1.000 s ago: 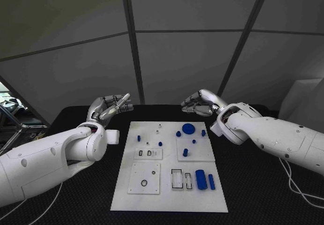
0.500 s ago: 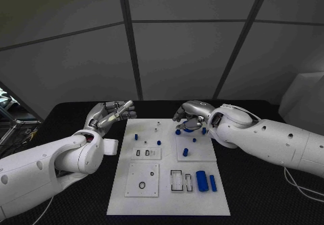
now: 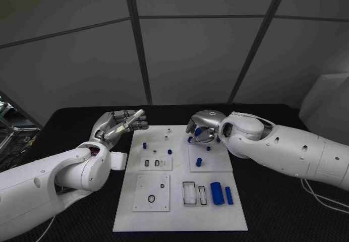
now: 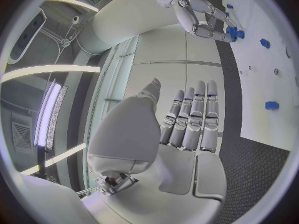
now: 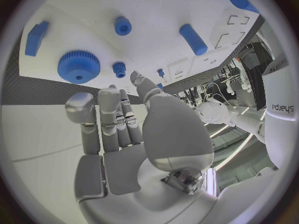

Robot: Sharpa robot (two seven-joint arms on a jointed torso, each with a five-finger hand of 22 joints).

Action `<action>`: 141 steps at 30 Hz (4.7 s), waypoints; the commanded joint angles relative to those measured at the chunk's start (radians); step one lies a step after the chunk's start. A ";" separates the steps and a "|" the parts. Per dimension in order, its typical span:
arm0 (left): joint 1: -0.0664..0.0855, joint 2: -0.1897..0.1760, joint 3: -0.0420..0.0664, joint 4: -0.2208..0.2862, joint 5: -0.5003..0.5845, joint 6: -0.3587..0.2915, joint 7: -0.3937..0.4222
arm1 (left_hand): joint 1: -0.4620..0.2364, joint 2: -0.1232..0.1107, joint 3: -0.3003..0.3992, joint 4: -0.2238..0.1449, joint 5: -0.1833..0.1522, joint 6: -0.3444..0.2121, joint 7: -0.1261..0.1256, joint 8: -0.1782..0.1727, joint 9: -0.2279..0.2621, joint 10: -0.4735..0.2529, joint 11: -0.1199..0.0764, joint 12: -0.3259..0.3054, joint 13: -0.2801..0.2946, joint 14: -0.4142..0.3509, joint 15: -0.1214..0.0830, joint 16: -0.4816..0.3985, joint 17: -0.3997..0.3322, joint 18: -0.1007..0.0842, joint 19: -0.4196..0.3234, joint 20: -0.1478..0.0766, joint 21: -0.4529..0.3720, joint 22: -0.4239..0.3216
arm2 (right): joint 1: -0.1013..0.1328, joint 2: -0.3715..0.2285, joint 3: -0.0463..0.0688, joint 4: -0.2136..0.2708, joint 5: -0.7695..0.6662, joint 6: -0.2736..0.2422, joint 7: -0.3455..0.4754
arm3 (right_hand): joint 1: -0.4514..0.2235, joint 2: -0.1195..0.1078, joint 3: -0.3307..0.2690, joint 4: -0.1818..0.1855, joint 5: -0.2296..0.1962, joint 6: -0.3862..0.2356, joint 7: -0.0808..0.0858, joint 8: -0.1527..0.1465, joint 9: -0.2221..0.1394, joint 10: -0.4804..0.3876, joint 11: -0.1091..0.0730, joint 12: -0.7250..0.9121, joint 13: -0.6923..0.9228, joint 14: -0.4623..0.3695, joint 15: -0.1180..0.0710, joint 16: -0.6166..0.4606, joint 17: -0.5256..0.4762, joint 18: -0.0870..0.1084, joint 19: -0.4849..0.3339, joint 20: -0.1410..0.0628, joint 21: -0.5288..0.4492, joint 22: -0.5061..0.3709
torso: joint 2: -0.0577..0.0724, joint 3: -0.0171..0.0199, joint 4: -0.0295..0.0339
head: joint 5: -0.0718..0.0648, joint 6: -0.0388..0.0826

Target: Assemble the parts on the task board

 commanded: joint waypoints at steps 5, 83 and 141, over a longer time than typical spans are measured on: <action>0.001 -0.004 0.001 0.008 -0.009 0.017 -0.003 | -0.006 0.005 0.001 -0.007 -0.004 0.001 0.008 -0.007 -0.002 -0.003 0.008 -0.008 -0.001 -0.007 0.004 -0.006 0.002 -0.015 -0.005 0.004 0.002 -0.001 | 0.003 0.010 0.001 -0.009 -0.034 0.042 -0.012 | 0.019 0.004 0.011 0.011 -0.006 -0.004 -0.002 0.002 0.002 -0.001 0.002 0.007 0.001 0.028 0.001 0.066 0.067 -0.028 0.021 0.002 0.042 0.058 | 0.004 0.0025 0.0025 | 0.002 -0.004; 0.002 -0.008 0.002 0.013 -0.009 0.031 -0.019 | -0.009 0.008 0.000 -0.011 -0.005 0.000 0.011 -0.012 -0.001 -0.007 0.011 -0.014 -0.001 -0.012 0.008 -0.017 0.003 -0.016 -0.013 0.007 -0.001 -0.003 | 0.008 0.236 0.001 -0.246 -0.010 -0.157 0.044 | 0.062 0.007 0.237 0.028 -0.040 0.098 0.004 0.019 0.008 0.115 -0.007 -0.002 0.001 0.029 0.000 0.300 0.278 -0.077 0.152 0.000 0.227 0.353 | 0.016 0.0079 0.0079 | 0.017 -0.008; 0.004 -0.020 0.003 0.006 -0.009 0.042 -0.026 | -0.009 0.011 0.000 -0.015 -0.004 0.001 0.012 -0.015 -0.001 -0.006 0.013 -0.018 0.000 -0.020 0.011 -0.030 0.004 -0.016 -0.022 0.010 -0.004 -0.004 | 0.008 0.029 0.001 -0.061 0.147 -0.206 0.006 | -0.009 -0.048 0.123 0.088 -0.021 -0.057 0.021 0.014 0.010 -0.042 0.016 0.119 0.000 -0.008 0.017 0.148 0.053 -0.024 -0.010 0.020 0.069 0.088 | 0.007 0.0159 -0.0119 | 0.031 -0.002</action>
